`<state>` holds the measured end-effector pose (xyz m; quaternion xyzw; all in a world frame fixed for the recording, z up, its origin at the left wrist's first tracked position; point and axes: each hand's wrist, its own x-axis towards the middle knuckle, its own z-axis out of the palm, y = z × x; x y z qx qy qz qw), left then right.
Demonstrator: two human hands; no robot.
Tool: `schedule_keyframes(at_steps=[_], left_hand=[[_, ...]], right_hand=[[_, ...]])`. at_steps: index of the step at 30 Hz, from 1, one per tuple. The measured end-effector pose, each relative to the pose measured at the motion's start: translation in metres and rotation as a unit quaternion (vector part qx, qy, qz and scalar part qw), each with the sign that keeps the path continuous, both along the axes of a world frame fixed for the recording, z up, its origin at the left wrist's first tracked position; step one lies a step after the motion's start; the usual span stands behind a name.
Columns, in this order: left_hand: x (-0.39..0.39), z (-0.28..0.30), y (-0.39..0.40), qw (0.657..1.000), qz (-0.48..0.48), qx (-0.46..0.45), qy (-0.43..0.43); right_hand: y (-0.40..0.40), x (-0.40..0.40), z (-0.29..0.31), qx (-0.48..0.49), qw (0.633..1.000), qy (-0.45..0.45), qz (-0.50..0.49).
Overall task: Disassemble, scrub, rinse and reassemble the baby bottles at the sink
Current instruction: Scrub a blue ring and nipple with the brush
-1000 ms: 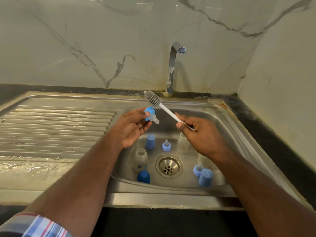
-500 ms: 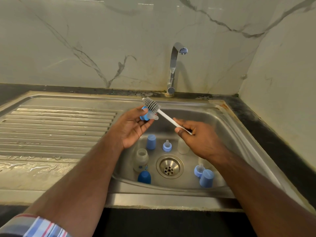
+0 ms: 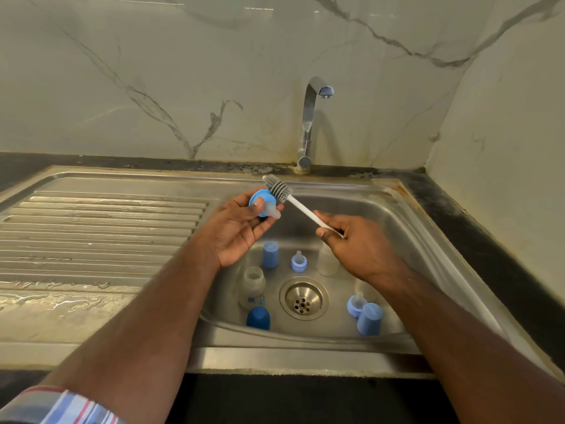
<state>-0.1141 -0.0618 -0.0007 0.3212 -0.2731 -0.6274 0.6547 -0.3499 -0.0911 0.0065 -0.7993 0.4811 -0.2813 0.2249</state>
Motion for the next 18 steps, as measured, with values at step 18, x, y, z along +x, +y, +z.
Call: schedule_keyframes(at_steps=[18], left_hand=[[0.0047,0.0027,0.0009,1.000,-0.015,0.002,0.003]], right_hand=[[0.0048,-0.0015,-0.0004,0.019,0.999,-0.009,0.046]])
